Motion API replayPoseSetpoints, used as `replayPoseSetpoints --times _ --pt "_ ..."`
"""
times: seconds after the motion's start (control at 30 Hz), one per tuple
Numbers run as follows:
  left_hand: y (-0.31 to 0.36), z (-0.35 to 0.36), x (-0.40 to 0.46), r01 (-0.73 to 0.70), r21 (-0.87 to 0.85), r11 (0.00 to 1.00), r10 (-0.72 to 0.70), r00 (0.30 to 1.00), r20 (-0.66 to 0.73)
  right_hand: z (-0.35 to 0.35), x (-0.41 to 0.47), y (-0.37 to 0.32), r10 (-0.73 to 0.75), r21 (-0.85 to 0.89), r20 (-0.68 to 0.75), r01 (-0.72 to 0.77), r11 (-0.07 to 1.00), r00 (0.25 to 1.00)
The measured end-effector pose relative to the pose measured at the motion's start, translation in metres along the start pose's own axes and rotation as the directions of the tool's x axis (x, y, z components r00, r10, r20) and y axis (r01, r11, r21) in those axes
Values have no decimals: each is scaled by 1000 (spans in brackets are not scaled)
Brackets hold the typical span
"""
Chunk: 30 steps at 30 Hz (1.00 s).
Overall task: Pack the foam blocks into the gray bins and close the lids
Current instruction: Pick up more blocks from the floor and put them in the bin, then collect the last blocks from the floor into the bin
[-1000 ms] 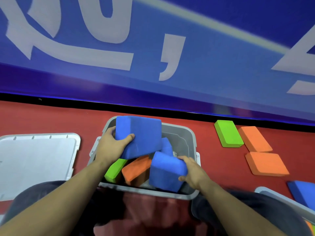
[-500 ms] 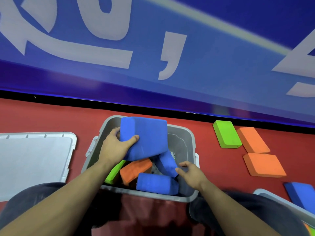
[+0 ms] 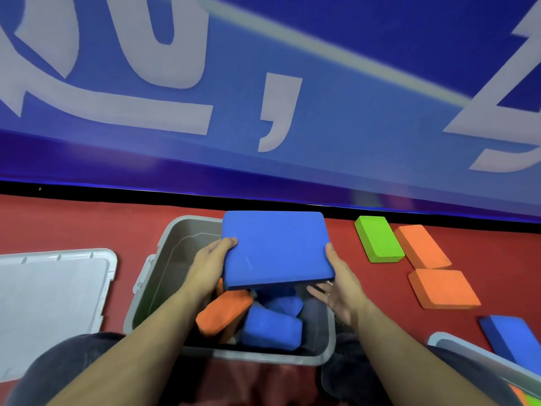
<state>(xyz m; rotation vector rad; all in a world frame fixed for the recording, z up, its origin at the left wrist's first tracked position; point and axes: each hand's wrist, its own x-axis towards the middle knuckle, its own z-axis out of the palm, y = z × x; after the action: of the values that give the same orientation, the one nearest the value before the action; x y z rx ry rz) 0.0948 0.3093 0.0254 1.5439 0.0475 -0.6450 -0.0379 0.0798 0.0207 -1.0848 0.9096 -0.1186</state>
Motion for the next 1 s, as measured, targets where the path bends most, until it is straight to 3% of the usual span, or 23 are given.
replayPoseSetpoints --times 0.07,0.2,0.27,0.43,0.53,0.67,0.87,1.0 --pt "-2 5 3 -8 27 1000 8 1000 -10 -7 -1 1 6 -1 32 -6 1000 999" --pt "-8 11 10 -36 239 970 69 989 -133 -13 4 23 0 18 -114 2 1000 993" --pt "-10 11 12 -34 266 963 73 988 -140 -15 9 40 57 88 -153 -44 995 987" --pt "-19 9 14 4 316 949 35 992 -117 -13 11 70 199 212 -100 -175 961 975" --pt "-24 10 15 24 341 940 3 997 -79 -8 9 80 259 114 -52 -252 961 965" --pt "-29 8 16 41 379 924 -24 998 -50 2 2 81 411 -180 -44 -411 894 911" --pt "-31 15 12 1 486 874 5 1000 -11 1 7 71 205 -382 -146 -246 891 968" --pt "-29 24 8 -35 518 854 16 999 40 -9 11 61 -45 -561 -192 -72 825 980"
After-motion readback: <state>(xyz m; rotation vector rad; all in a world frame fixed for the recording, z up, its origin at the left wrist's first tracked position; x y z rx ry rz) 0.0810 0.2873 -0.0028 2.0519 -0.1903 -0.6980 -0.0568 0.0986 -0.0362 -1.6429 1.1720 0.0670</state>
